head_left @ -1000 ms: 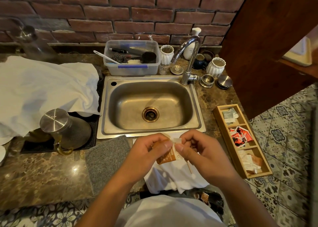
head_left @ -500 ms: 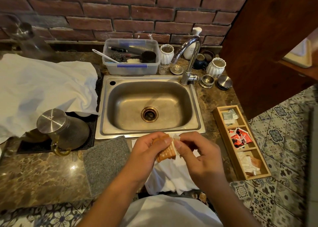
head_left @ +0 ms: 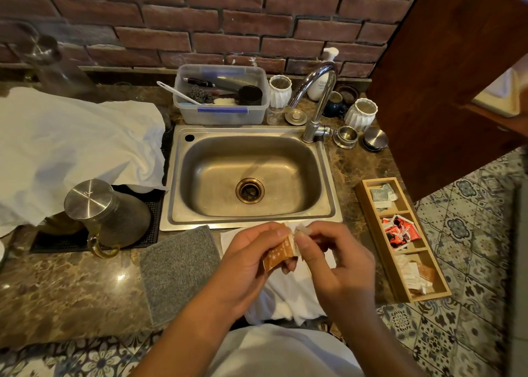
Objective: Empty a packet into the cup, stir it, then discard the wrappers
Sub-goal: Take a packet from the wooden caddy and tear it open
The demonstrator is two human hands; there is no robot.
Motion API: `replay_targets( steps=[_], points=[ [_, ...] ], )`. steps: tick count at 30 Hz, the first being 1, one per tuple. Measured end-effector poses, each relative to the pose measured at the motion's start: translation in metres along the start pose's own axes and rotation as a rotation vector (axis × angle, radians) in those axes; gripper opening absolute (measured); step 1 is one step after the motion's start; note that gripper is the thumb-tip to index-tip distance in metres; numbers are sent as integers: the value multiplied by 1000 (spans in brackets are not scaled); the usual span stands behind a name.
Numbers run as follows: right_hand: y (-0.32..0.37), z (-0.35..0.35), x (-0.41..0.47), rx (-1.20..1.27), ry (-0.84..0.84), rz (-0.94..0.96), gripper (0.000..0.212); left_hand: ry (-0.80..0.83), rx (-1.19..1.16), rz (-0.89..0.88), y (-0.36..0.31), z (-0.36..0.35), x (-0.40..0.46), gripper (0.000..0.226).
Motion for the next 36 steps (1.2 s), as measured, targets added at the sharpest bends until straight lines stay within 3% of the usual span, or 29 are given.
replay_targets(
  steps=[8,14,22,28,36],
  points=[
    [-11,6,7,119,179,-305,16,-35,179,-104,-14,9,-4,20],
    [-9,2,9,175,216,-346,17,27,67,-56,-10,4,-10,18],
    [-6,1,10,194,222,-360,19,48,181,-134,-15,3,-13,11],
    [-2,3,11,107,241,-231,9,18,198,-168,-17,4,-13,12],
    [8,5,7,-21,42,31,6,-5,-49,-20,-1,-4,-11,15]
  ],
)
Point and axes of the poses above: each hand's wrist, its own x-axis towards the middle knuckle, its own z-axis out of the back of the hand, y = z × x, the point moved 5 cm from there along x, towards the middle knuckle, and after that the axes turned 11 degrees about -y, right-handed, at the moved point
